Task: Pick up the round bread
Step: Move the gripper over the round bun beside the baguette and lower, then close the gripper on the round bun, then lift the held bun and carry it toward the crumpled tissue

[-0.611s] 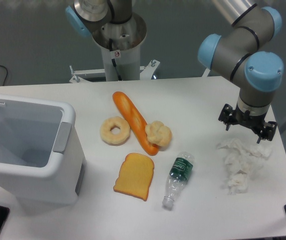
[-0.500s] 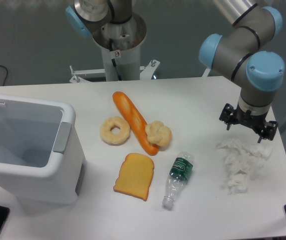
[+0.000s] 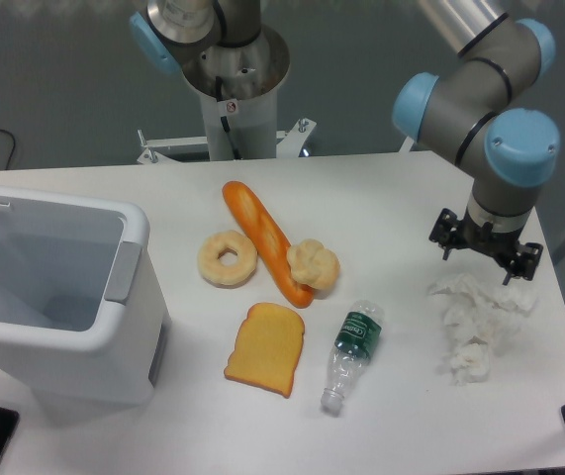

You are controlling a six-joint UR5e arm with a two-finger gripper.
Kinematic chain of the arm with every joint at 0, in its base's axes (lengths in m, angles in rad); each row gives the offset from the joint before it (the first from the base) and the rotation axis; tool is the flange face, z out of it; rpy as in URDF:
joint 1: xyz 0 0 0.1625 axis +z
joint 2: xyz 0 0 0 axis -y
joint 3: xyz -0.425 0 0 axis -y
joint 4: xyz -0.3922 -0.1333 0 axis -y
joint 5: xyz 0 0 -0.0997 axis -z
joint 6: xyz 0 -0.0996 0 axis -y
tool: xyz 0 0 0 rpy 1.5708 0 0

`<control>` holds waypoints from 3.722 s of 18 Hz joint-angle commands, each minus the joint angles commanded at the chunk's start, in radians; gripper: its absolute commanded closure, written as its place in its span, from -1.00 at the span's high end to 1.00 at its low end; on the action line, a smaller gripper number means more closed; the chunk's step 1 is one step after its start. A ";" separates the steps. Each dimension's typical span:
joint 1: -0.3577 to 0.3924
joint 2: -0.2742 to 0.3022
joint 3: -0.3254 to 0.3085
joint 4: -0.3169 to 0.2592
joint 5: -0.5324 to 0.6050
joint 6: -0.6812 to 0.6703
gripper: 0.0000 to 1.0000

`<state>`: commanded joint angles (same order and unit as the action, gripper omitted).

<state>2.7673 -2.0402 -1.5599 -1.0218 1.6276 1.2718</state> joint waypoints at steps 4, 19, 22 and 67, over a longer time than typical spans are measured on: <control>-0.008 0.018 -0.061 0.002 -0.058 -0.008 1.00; -0.204 0.112 -0.229 -0.012 -0.094 -0.192 1.00; -0.224 0.138 -0.253 -0.037 -0.095 -0.216 1.00; -0.115 0.074 0.125 -0.153 -0.017 -0.243 -1.00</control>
<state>2.6521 -1.9665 -1.4344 -1.1750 1.6107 1.0292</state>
